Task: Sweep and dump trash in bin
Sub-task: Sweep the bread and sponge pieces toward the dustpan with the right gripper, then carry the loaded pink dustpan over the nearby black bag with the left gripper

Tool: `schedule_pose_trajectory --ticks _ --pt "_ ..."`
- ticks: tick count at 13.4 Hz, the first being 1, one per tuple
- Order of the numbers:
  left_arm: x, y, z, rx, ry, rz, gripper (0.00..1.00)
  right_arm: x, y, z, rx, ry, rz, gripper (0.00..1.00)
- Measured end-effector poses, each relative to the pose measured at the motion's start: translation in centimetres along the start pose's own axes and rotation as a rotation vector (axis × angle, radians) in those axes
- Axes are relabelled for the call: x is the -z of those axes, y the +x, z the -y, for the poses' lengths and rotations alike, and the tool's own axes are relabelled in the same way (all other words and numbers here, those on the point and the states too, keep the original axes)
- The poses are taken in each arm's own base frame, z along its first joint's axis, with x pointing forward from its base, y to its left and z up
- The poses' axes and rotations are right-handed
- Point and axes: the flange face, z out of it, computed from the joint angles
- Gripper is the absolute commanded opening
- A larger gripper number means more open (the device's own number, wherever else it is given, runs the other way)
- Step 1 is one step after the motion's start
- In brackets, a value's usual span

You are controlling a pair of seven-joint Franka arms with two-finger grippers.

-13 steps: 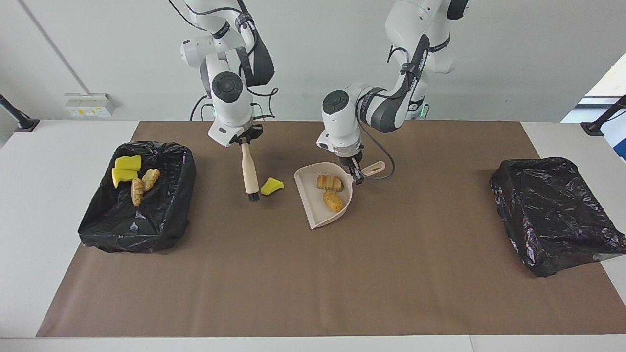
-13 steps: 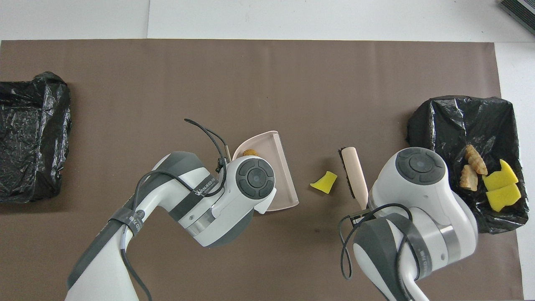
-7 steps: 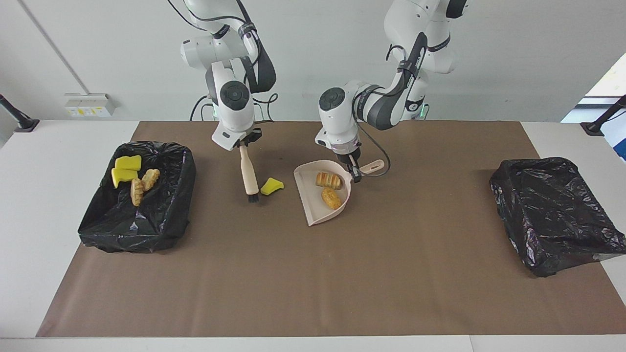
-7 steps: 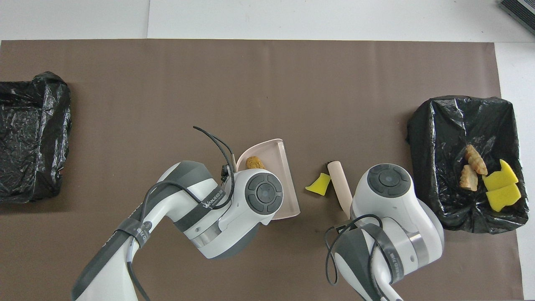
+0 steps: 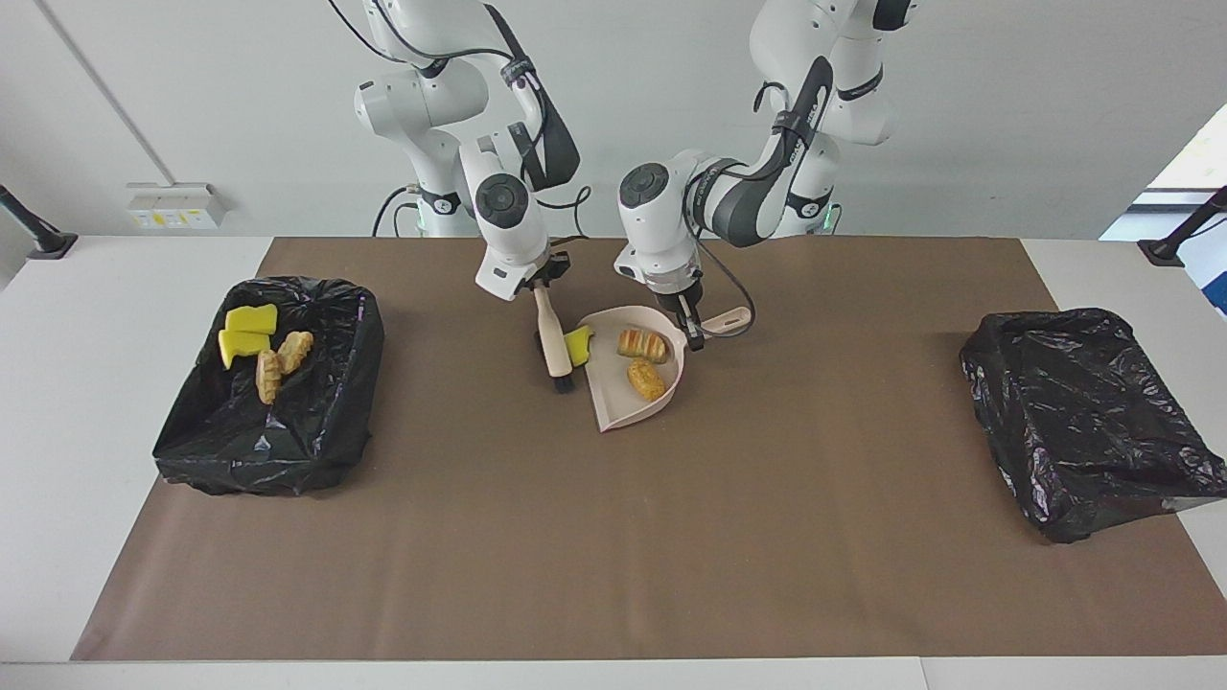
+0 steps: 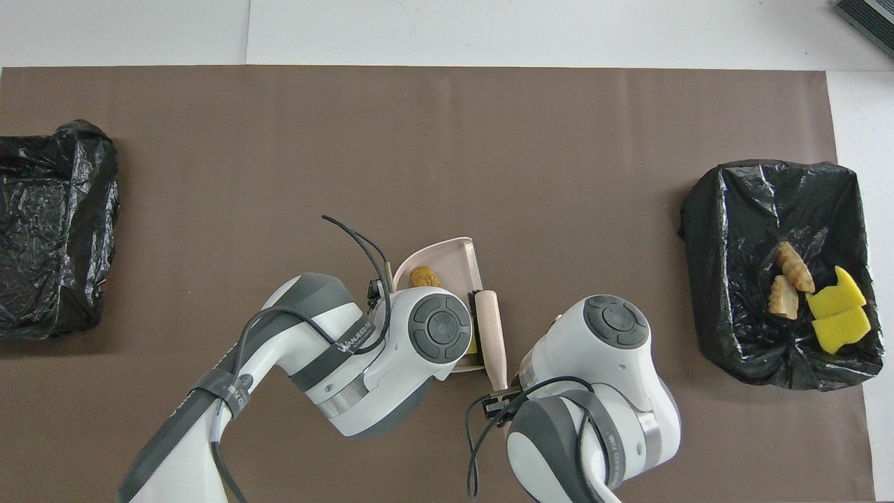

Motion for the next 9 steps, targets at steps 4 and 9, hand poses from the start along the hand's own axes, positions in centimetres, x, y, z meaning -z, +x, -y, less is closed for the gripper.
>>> schedule_pose_trajectory --ticks 4,9 --pt "-0.6 -1.5 2.0 -0.066 0.005 -0.02 0.0 3.1 -0.1 0.5 -0.019 0.037 -0.036 0.0" --pt "-1.4 -7.1 8.1 -0.142 0.027 -0.063 0.0 9.8 -1.9 0.0 -0.117 -0.001 -0.07 0.0"
